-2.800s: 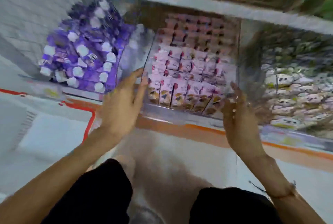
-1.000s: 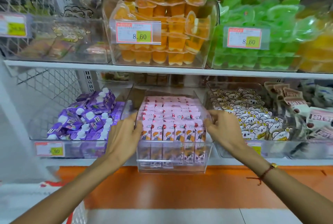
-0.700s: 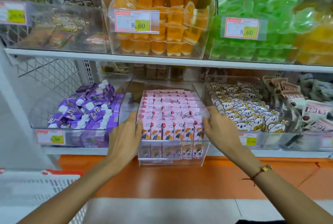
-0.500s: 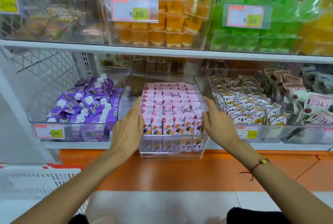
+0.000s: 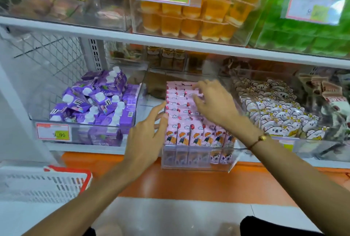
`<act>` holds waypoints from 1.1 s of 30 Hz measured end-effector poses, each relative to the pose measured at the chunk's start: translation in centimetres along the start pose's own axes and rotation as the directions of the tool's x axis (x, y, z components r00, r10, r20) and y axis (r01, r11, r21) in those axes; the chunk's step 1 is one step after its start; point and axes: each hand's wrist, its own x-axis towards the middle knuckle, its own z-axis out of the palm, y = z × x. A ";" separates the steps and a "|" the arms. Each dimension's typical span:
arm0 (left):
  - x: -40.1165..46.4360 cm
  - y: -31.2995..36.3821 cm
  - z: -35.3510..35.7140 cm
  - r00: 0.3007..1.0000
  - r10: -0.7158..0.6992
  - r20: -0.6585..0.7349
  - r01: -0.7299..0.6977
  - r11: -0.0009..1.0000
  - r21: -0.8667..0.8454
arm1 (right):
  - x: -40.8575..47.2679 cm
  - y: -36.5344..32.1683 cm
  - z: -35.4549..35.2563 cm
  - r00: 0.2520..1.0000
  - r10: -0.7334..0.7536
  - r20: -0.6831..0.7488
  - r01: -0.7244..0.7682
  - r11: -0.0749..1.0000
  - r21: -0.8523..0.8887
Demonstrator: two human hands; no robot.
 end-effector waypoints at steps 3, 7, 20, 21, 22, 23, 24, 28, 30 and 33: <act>0.6 0.0 -0.4 0.999 -0.038 -0.002 0.037 0.997 -0.074 | 5.4 -1.3 3.8 0.967 0.056 0.249 -0.092 0.986 0.136; 1.5 0.2 -0.5 0.995 -0.101 0.024 0.103 0.988 -0.119 | 8.9 -1.3 7.0 0.935 0.107 0.338 -0.136 0.989 0.065; 2.6 0.9 0.2 0.974 -0.223 -0.031 0.209 0.948 -0.240 | 12.7 -0.3 9.2 0.925 0.252 0.284 -0.307 0.936 0.172; 2.6 0.9 0.1 0.976 -0.218 -0.025 0.206 0.950 -0.237 | 12.5 -0.3 9.1 0.935 0.254 0.248 -0.304 0.933 0.192; 2.5 0.8 0.0 0.976 -0.219 -0.019 0.208 0.950 -0.233 | 12.3 -0.4 8.9 0.940 0.264 0.217 -0.311 0.923 0.227; 2.5 0.8 -0.2 0.975 -0.221 -0.012 0.213 0.950 -0.229 | 12.1 -0.3 8.8 0.943 0.275 0.187 -0.319 0.905 0.282; 2.4 0.8 -0.3 0.974 -0.224 -0.003 0.218 0.949 -0.227 | 11.9 -0.3 8.6 0.951 0.276 0.140 -0.308 0.887 0.344; 2.4 1.0 -0.6 0.970 -0.241 0.006 0.236 0.942 -0.238 | 10.5 -0.6 6.4 0.950 0.313 -0.020 -0.233 0.749 0.621; 2.4 1.3 -0.7 0.966 -0.259 -0.020 0.248 0.941 -0.229 | 8.9 -1.5 3.9 0.900 0.436 -0.019 -0.202 0.454 0.868; 1.8 1.8 -0.9 0.966 -0.240 -0.093 0.221 0.959 -0.176 | 5.4 -2.6 1.6 0.793 0.608 0.039 -0.206 0.208 0.956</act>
